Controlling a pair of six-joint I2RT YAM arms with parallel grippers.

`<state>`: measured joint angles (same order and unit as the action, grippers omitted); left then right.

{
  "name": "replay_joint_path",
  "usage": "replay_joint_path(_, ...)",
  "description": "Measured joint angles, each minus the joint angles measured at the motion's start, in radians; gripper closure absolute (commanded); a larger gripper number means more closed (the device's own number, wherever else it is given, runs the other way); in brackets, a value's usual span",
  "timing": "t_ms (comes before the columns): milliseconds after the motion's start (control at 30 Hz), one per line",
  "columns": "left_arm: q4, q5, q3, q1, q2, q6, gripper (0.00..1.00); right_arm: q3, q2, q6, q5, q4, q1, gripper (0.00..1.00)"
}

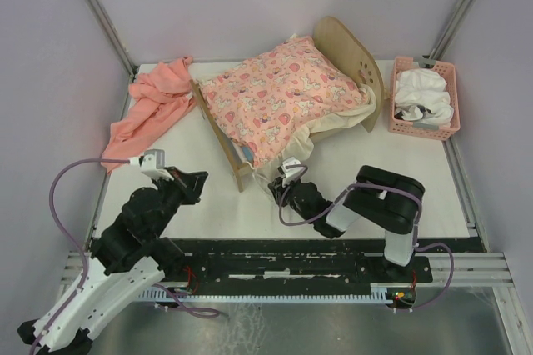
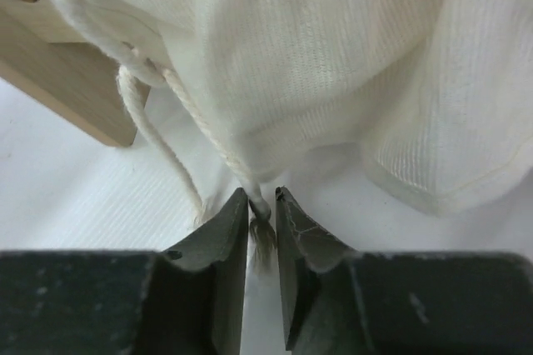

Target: Set up the pet bed

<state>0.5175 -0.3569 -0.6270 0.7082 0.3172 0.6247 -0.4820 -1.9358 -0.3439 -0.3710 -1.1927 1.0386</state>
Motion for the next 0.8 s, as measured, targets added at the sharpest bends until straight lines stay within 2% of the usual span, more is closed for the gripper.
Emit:
replay_joint_path(100, 0.001, 0.004, 0.082, 0.000, -0.069, 0.050, 0.81, 0.017, 0.123, 0.032, 0.015, 0.142, 0.000, 0.54)
replay_joint_path(300, -0.011, 0.019, 0.218, 0.000, -0.093, 0.109, 0.60, -0.021, 0.431, 0.103, 0.065, 0.475, 0.000, 0.49)
replay_joint_path(400, -0.064, 0.014, 0.220, 0.000, -0.024, 0.110, 0.57, -0.076, 0.530, 0.139, 0.083, 0.622, 0.000, 0.48)
replay_joint_path(533, -0.117, -0.010, 0.193, 0.000, 0.122, 0.118, 0.53, -0.174, 0.579, 0.187, 0.098, 0.763, 0.000, 0.47)
replay_joint_path(667, -0.161, -0.009, 0.155, -0.002, 0.217, 0.122, 0.52, -0.296, 0.567, 0.243, 0.100, 0.865, 0.000, 0.48)
replay_joint_path(800, -0.214, 0.010, 0.125, -0.032, 0.272, 0.135, 0.52, -0.423, 0.487, 0.294, 0.100, 0.924, 0.000, 0.51)
